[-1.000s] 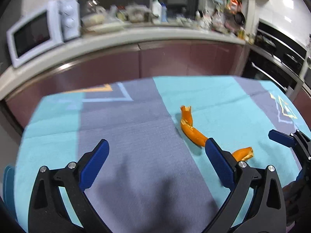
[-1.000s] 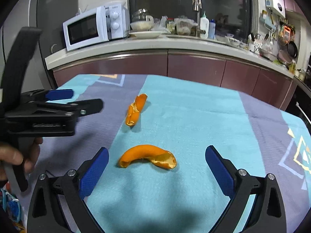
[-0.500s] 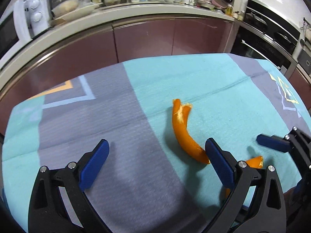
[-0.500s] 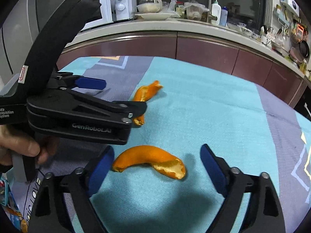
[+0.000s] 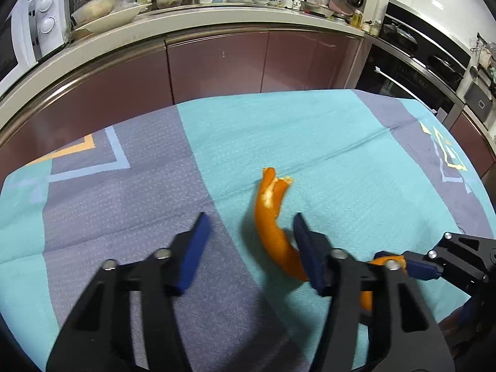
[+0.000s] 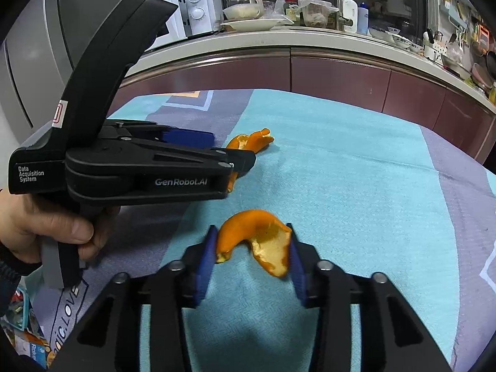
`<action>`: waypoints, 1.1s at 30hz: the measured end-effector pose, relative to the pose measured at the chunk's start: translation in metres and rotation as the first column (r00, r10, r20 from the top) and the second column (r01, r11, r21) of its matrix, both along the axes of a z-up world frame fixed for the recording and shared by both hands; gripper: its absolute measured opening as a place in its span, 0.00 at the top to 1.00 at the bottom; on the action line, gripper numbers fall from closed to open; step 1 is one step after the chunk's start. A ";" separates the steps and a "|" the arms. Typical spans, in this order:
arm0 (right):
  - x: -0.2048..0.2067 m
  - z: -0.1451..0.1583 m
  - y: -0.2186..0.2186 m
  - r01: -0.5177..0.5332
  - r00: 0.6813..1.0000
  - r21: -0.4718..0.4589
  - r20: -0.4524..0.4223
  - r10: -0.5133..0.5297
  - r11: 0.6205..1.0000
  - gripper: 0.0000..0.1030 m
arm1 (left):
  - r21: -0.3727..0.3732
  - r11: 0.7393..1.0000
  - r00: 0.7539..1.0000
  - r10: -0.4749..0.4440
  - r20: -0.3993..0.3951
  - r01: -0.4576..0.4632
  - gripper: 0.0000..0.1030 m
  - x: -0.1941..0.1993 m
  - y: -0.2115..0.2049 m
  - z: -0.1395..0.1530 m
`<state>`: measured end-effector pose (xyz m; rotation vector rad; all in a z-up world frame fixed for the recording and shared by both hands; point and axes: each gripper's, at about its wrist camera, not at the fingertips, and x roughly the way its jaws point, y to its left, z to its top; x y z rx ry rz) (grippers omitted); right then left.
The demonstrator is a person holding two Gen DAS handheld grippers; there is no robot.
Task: Collect trash
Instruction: 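Grasp one orange peel with the right tool while the left tool grasps the other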
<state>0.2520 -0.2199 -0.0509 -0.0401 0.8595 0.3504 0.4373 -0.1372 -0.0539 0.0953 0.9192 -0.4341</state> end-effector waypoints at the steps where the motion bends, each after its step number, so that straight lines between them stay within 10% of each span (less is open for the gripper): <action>1: 0.000 0.000 -0.001 -0.001 1.000 0.003 0.000 0.001 1.000 0.69 | -0.004 1.000 1.000 -0.006 0.000 0.006 0.66 -0.002 0.001 0.000; 5: -0.004 0.001 -0.002 -0.004 1.000 0.016 0.002 0.004 1.000 0.75 | -0.039 0.999 0.999 -0.038 -0.019 0.037 0.85 -0.010 -0.004 -0.002; 19: -0.021 0.007 -0.007 0.004 1.000 0.054 0.026 -0.005 0.999 0.83 | -0.077 0.997 0.999 0.008 0.036 -0.005 0.87 -0.056 0.022 0.015; 33: -0.078 0.038 -0.001 -0.020 0.992 0.122 0.126 0.004 0.992 0.83 | -0.138 0.984 0.974 0.136 0.180 -0.112 0.87 -0.191 0.091 0.063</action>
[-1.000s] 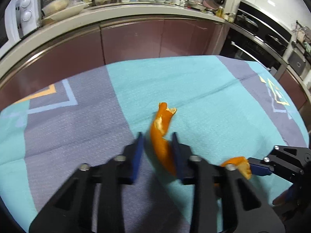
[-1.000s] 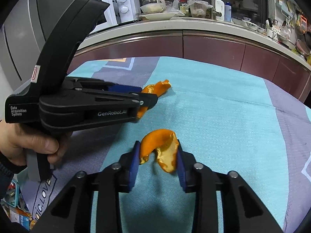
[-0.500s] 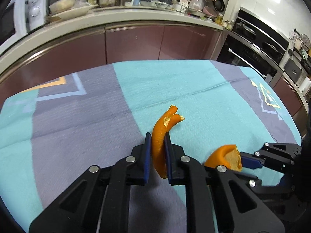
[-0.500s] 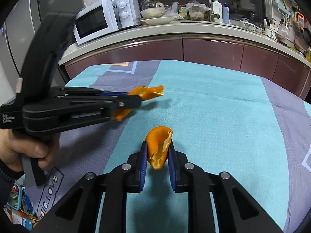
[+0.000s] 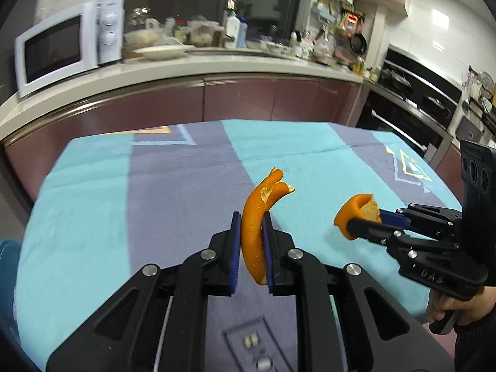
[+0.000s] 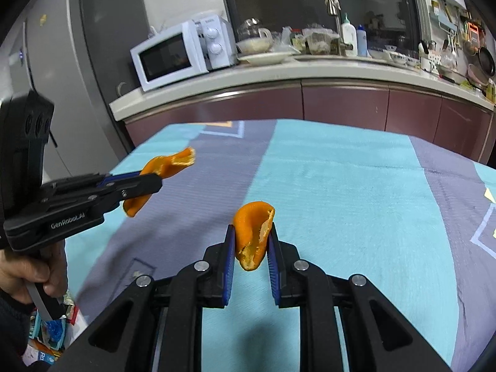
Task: Collect trash
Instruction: 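Grasp one orange peel with the right tool while the left tool grasps the other, then carry both orange peels to the blue bin and open both tools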
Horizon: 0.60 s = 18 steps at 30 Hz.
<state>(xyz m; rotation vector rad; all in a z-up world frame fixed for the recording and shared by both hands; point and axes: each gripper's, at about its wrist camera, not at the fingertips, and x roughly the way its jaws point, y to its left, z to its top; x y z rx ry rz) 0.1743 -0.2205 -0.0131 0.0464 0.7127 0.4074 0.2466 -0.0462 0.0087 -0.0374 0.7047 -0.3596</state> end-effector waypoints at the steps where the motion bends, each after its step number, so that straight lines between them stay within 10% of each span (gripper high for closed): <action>1: -0.004 0.002 0.001 -0.003 1.000 0.001 0.007 0.003 1.000 0.83 | 0.000 1.000 1.000 0.010 0.008 -0.010 0.87 -0.010 0.004 0.003; 18: -0.088 0.024 0.038 -0.096 0.990 0.041 0.104 0.091 0.995 0.83 | -0.004 0.974 0.971 0.227 0.068 -0.227 0.87 -0.159 0.097 0.008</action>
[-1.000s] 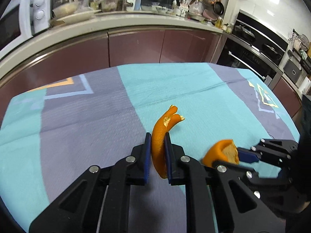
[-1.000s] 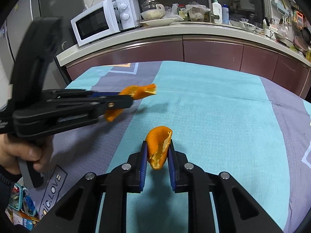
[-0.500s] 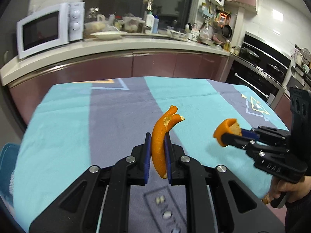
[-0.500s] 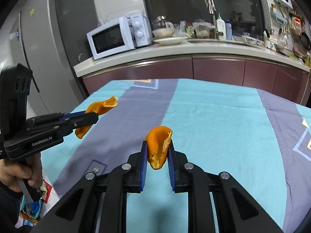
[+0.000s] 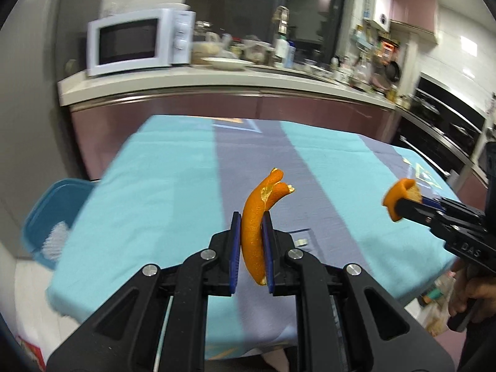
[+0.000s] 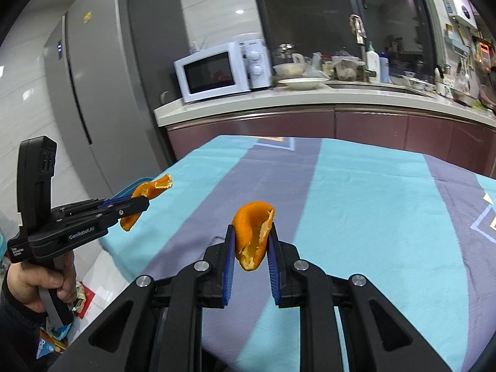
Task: Collect trash
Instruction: 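Carry both orange peels to the blue bin and open both tools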
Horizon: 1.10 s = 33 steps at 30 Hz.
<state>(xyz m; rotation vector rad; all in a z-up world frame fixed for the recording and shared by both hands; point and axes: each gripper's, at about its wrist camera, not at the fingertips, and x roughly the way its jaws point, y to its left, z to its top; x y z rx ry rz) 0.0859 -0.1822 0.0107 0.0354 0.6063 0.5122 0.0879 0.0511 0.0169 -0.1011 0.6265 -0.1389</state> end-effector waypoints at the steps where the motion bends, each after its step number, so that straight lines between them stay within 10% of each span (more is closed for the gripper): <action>1: -0.004 0.000 0.005 -0.014 1.000 0.002 0.002 0.014 1.000 0.83 | -0.003 1.000 1.000 0.020 0.008 -0.020 0.87 -0.011 0.008 0.002; 33: -0.028 0.053 0.192 -0.414 0.898 -0.046 0.145 0.416 0.909 0.83 | 0.015 0.879 0.872 0.470 0.136 -0.477 0.87 -0.177 0.203 0.053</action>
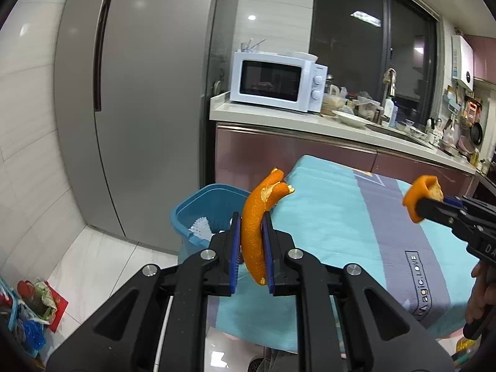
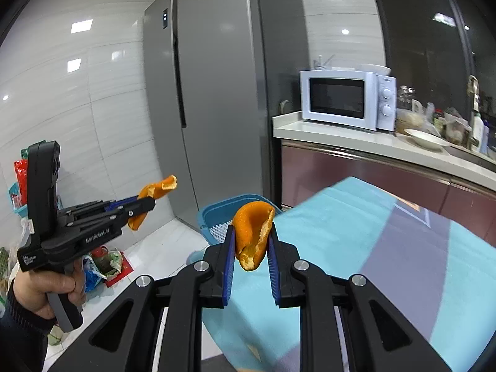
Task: Collect trash
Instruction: 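Carry both orange peels to the blue bin and open both tools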
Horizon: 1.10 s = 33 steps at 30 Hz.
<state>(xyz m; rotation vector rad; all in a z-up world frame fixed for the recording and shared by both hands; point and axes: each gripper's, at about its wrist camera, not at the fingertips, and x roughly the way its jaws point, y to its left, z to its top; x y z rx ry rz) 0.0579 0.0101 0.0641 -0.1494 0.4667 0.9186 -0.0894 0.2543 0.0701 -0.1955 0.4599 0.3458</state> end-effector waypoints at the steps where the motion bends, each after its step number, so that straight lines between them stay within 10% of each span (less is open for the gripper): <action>1: 0.002 0.001 0.005 -0.005 1.000 0.001 0.002 0.005 1.000 0.83 | -0.002 1.000 1.000 0.007 -0.003 -0.007 0.87 0.000 0.005 -0.001; 33: 0.151 -0.062 0.187 -0.158 0.974 -0.205 -0.190 0.119 0.966 0.82 | -0.044 0.997 0.978 0.049 -0.202 -0.059 0.87 0.208 0.114 -0.076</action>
